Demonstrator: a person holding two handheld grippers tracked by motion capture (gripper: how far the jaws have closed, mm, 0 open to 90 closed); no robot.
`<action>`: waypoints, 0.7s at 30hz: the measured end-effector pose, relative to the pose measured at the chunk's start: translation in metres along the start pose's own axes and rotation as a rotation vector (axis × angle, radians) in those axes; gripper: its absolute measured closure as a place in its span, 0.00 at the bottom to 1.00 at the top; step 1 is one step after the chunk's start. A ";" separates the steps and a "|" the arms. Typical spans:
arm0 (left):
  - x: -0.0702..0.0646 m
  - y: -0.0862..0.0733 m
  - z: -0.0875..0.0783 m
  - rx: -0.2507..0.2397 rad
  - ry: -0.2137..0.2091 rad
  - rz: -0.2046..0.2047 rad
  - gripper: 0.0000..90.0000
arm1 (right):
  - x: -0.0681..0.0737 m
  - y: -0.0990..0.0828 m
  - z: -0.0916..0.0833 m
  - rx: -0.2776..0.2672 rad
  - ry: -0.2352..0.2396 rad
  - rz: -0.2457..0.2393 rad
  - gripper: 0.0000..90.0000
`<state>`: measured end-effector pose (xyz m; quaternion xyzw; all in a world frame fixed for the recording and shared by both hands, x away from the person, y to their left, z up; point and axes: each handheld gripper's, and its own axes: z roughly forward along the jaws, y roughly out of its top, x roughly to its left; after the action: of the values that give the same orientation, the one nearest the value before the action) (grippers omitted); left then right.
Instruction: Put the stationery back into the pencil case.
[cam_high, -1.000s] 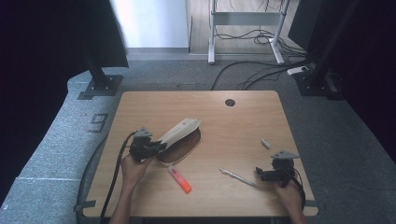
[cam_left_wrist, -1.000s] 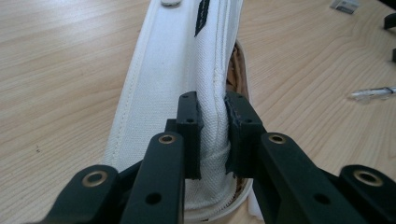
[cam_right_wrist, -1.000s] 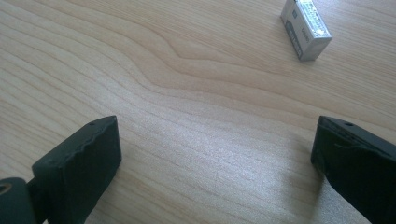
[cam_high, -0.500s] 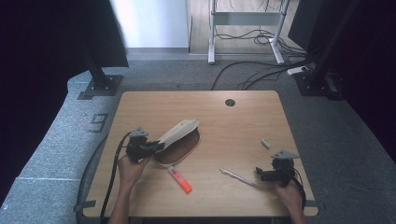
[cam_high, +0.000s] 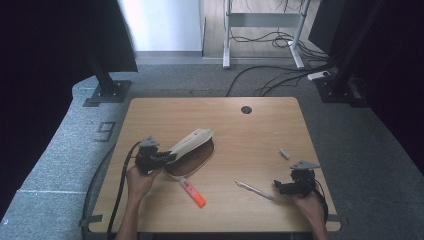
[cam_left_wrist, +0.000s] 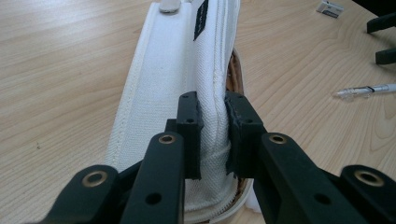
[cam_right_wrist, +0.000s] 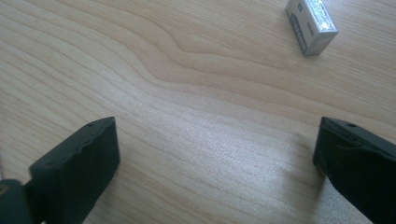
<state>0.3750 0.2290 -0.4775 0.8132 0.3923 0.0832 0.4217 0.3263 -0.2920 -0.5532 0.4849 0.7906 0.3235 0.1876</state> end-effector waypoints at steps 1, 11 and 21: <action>0.000 0.000 0.000 0.000 -0.001 0.000 0.86 | 0.000 0.001 0.000 -0.003 0.007 0.006 0.03; 0.002 -0.001 0.000 -0.002 -0.002 0.008 0.86 | -0.006 0.013 -0.006 -0.030 0.012 0.015 0.12; 0.002 0.000 0.001 -0.001 -0.008 0.008 0.86 | -0.022 0.032 -0.004 -0.049 0.005 0.043 0.26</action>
<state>0.3762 0.2299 -0.4786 0.8151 0.3872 0.0819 0.4232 0.3544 -0.3025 -0.5286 0.4961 0.7724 0.3478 0.1905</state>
